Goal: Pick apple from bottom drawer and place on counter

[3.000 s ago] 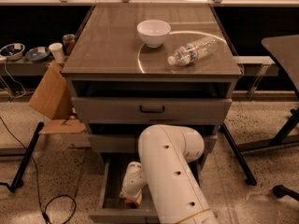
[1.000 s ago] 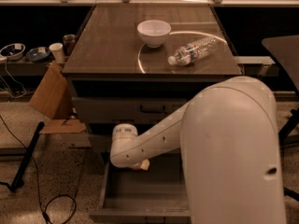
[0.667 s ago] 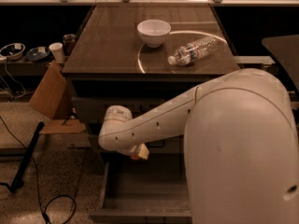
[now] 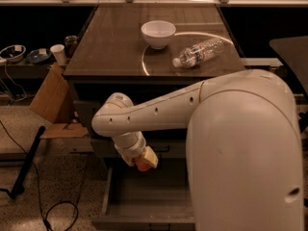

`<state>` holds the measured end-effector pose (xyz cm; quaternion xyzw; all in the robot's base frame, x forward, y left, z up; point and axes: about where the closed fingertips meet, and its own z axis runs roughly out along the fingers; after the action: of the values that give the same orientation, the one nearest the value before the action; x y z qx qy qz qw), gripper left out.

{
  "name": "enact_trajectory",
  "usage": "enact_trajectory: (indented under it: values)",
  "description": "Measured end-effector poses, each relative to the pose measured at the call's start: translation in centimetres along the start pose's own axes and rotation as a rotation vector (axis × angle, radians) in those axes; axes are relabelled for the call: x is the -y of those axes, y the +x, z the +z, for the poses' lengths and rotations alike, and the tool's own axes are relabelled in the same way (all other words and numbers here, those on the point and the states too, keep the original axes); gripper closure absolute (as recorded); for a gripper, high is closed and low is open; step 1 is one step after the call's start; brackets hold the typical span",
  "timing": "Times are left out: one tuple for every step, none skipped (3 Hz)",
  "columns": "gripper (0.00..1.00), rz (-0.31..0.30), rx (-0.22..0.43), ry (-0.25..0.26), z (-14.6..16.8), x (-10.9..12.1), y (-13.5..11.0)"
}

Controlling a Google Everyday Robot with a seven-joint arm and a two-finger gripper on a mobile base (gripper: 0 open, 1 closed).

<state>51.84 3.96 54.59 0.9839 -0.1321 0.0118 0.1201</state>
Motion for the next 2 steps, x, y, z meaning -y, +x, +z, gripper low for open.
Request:
enact_trajectory:
  values:
    - [1.0, -0.104, 0.102, -0.035, 1.45, -1.23, -1.17]
    - [1.0, -0.104, 0.102, -0.035, 1.46, -1.23, -1.17]
